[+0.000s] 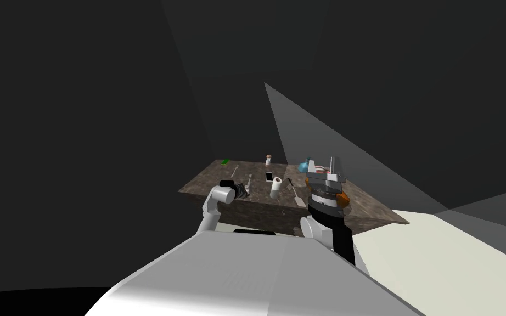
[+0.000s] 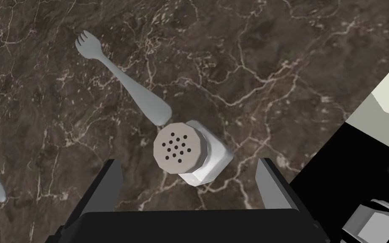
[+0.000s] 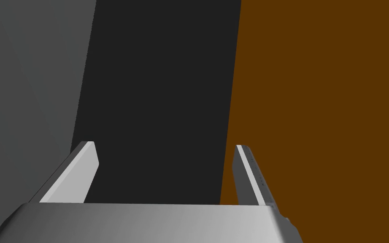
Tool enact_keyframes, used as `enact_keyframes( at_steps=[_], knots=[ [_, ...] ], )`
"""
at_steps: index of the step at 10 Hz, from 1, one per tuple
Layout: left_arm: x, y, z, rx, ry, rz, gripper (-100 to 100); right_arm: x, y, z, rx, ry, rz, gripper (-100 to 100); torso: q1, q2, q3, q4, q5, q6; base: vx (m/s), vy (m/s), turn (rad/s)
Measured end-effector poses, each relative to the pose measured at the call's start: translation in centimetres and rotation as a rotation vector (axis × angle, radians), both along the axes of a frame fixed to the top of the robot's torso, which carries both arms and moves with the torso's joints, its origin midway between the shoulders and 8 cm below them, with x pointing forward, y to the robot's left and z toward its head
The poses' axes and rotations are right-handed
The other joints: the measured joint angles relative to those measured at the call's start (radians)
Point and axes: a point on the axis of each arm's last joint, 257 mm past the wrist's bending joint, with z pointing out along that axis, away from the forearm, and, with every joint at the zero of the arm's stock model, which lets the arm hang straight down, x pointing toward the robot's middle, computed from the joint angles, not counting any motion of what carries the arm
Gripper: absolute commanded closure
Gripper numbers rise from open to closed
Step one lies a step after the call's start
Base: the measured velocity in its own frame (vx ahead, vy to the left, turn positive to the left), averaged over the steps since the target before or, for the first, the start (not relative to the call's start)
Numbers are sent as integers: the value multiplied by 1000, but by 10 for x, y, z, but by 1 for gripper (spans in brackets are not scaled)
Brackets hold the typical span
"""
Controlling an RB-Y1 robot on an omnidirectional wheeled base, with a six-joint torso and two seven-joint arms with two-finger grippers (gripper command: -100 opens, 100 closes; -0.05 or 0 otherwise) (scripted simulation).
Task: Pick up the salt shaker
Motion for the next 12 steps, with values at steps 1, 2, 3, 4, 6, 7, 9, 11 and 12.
enact_keyframes(
  at_steps=[1, 2, 3, 4, 6, 7, 9, 11, 12],
  knots=[
    [2, 0, -5, 0, 0, 1, -100, 0, 0, 0, 0, 0, 0, 0, -1, -1, 0, 0, 0, 0, 29, -29, -4],
    [4, -1, -9, 0, -2, 1, -100, 0, 0, 0, 0, 0, 0, 0, -1, -1, -1, 0, 0, 0, 12, -12, 1],
    [4, -1, -9, 0, -4, 1, 100, 0, 0, 0, 0, 0, 0, 0, 0, 0, 0, 0, 0, 0, 0, 0, 0],
    [4, -1, -9, 0, -3, 0, 100, 0, 0, 0, 0, 0, 0, 0, 0, 0, 0, 0, 0, 0, 0, 0, 0],
    [5, -3, -6, -4, -10, -1, 100, 0, 0, 0, 0, 0, 0, 0, -1, -1, -1, -1, -2, -1, 0, 0, 0],
    [5, -3, -6, -4, -10, -1, 100, 0, 0, 0, 0, 0, 0, 0, -1, -1, -1, -1, -2, -1, 0, 0, 0],
    [5, -3, -6, -4, -10, -1, 100, 0, 0, 0, 0, 0, 0, 0, -1, -1, -1, -1, -1, -1, -9, 8, 6],
    [1, -1, 1, 0, -7, -1, 100, 0, 0, 0, 0, 0, 0, 0, 2, 1, 0, -1, -1, -1, -23, 25, 7],
    [1, -1, 1, 0, -4, -1, 0, 0, 0, 0, 0, 0, 0, 0, 1, 1, 0, -1, -1, -1, 0, 0, 0]
  ],
)
